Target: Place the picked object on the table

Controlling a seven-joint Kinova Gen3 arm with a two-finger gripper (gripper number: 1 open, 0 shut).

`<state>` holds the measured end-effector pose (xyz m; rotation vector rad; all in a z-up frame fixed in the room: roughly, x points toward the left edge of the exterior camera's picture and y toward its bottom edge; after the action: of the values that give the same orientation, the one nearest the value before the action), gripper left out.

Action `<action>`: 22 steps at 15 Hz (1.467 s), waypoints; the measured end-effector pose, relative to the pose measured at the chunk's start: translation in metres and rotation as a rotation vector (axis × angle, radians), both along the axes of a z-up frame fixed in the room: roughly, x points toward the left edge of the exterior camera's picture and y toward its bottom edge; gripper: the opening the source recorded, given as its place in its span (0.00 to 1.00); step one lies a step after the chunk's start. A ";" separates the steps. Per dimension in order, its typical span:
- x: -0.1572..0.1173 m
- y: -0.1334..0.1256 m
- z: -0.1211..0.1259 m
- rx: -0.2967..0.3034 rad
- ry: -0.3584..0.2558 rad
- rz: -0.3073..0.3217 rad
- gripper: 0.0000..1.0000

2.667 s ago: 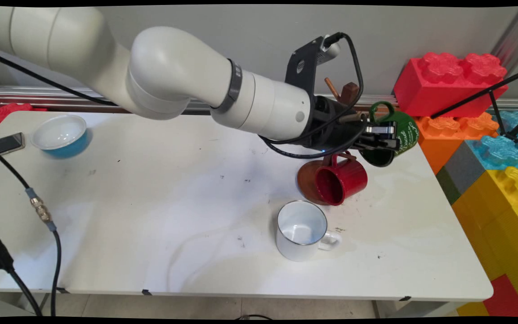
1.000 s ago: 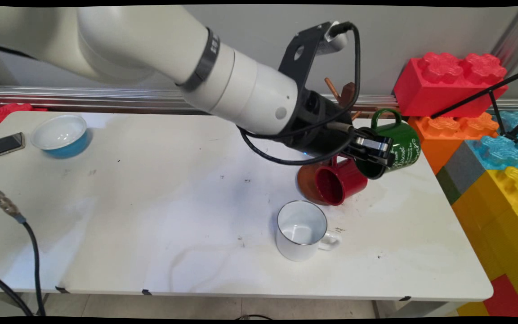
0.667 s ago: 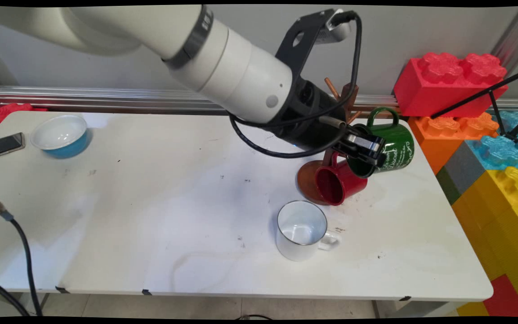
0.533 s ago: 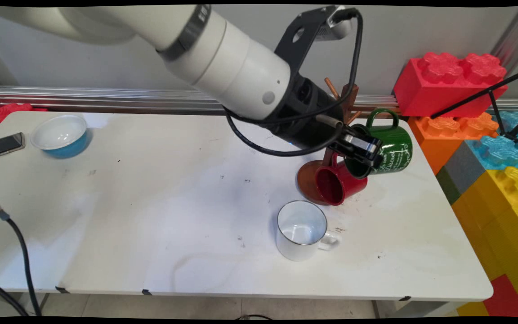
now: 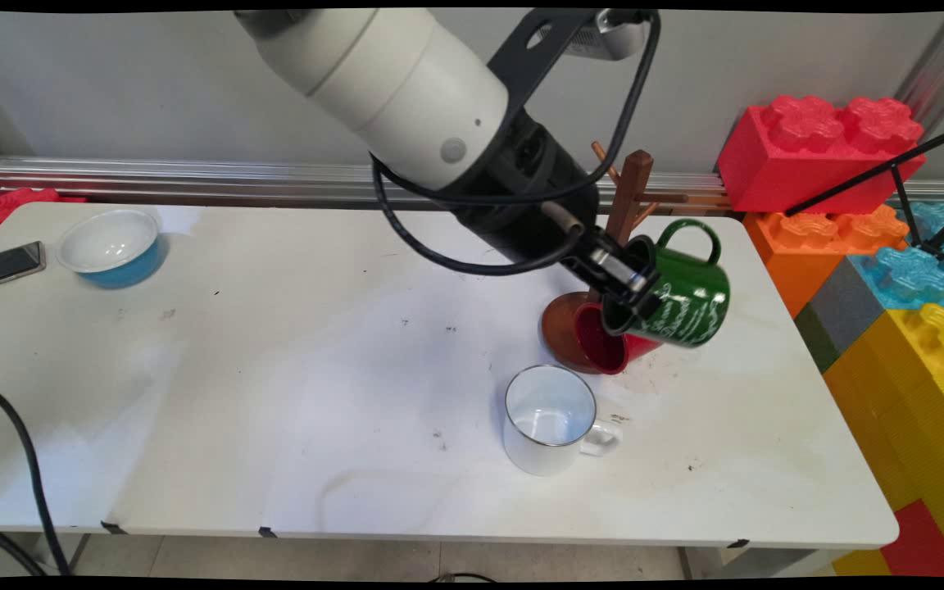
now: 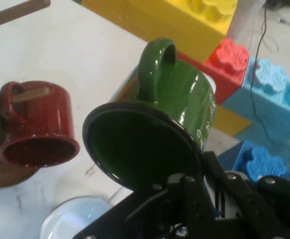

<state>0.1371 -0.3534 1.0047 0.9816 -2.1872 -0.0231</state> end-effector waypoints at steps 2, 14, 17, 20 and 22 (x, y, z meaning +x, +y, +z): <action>0.003 0.000 0.006 -0.009 -0.045 -0.033 0.00; 0.020 -0.012 0.026 -0.075 -0.268 -0.172 0.00; 0.027 -0.017 0.025 -0.093 -0.320 -0.198 0.00; 0.035 -0.021 0.023 -0.109 -0.363 -0.218 0.00; 0.039 -0.024 0.021 -0.121 -0.389 -0.232 0.00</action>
<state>0.1765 -0.3770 1.0257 0.7033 -2.6141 0.2047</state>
